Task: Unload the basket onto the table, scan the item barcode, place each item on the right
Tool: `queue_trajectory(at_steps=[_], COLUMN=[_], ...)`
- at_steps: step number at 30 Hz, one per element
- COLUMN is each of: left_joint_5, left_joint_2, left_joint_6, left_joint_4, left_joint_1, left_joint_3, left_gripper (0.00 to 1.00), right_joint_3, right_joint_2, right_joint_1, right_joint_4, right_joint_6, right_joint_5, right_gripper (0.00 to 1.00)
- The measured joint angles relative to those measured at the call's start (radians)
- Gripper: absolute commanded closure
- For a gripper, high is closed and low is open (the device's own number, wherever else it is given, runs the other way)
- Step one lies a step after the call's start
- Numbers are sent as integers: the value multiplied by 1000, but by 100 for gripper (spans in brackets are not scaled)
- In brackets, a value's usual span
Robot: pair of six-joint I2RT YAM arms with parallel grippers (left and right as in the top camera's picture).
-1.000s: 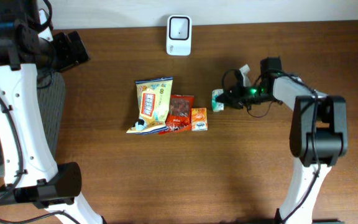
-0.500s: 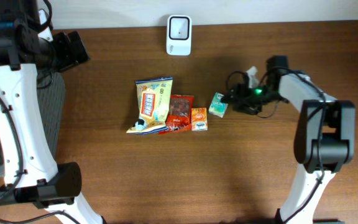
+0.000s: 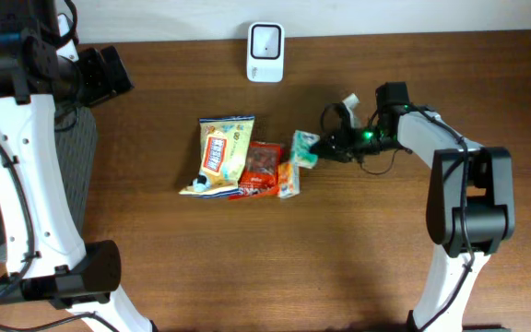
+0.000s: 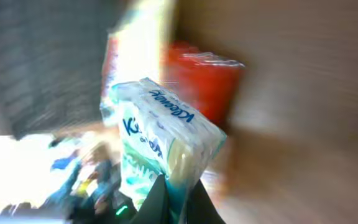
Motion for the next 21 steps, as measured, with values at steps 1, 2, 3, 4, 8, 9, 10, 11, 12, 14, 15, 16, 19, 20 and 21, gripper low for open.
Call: queue_trajectory(at_steps=[1,2,3,4,8,9,10,11,12,14,15,16,19,20,21], left_joint_5=[0,0,0,0,0,0,0,0,0,0,0,0,0,0,0], left_joint_2=[0,0,0,0,0,0,0,0,0,0,0,0,0,0,0], left_joint_6=[0,0,0,0,0,0,0,0,0,0,0,0,0,0,0], left_joint_4=[0,0,0,0,0,0,0,0,0,0,0,0,0,0,0], left_joint_1=[0,0,0,0,0,0,0,0,0,0,0,0,0,0,0], left_joint_3=[0,0,0,0,0,0,0,0,0,0,0,0,0,0,0], left_gripper=[1,1,1,1,1,1,1,1,1,1,0,1,1,1,1], right_joint_3=[0,0,0,0,0,0,3,15,24,47,59,73,150,200,282], right_joint_2=[1,1,1,1,1,1,1,1,1,1,1,1,1,1,1], right_joint_1=[3,5,8,12,52,71,85,105,117,157,182,211,267,286,306], right_joint_4=[1,1,1,2,30,36,36,43,56,123,145,155,135,109,64], right_joint_6=[-62,-99,-124,-140,-174,-178,-179,-174,-171,-101,-41,33,188,233,276], right_joint_5=[-124,-191,-239,-273,-334,-343,-345,-347,-348,-332,-293,-224,35,158,377], right_gripper=[96,96,96,96,96,96,96,96,96,96,96,96,96,96,96])
